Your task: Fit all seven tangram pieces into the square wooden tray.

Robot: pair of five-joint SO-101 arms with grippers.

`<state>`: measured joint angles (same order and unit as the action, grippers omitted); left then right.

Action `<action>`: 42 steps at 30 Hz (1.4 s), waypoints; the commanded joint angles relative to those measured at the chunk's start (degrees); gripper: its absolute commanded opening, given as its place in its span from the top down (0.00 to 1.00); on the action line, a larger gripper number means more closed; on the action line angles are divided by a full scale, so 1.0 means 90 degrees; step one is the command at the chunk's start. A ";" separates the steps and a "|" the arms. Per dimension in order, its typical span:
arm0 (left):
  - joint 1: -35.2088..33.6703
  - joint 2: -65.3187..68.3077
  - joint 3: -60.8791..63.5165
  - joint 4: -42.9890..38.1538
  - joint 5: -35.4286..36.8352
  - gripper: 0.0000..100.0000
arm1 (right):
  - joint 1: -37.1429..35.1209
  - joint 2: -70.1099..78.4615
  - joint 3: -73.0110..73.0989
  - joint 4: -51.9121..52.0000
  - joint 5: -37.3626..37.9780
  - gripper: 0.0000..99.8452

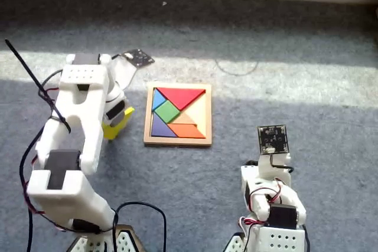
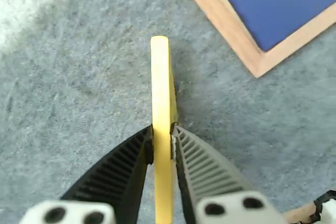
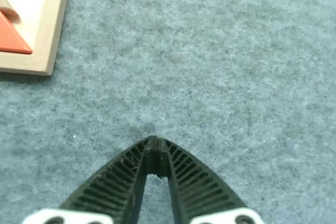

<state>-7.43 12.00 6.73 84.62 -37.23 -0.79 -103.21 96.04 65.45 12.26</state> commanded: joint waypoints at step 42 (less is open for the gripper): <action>0.1031 -0.3932 0.2320 -0.0996 0.1455 1.00 | 0.0278 -0.0103 0.0190 0.0005 -0.0010 0.99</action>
<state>-2.86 -18.33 28.00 75.03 -29.14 1.05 -103.21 96.04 65.45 12.26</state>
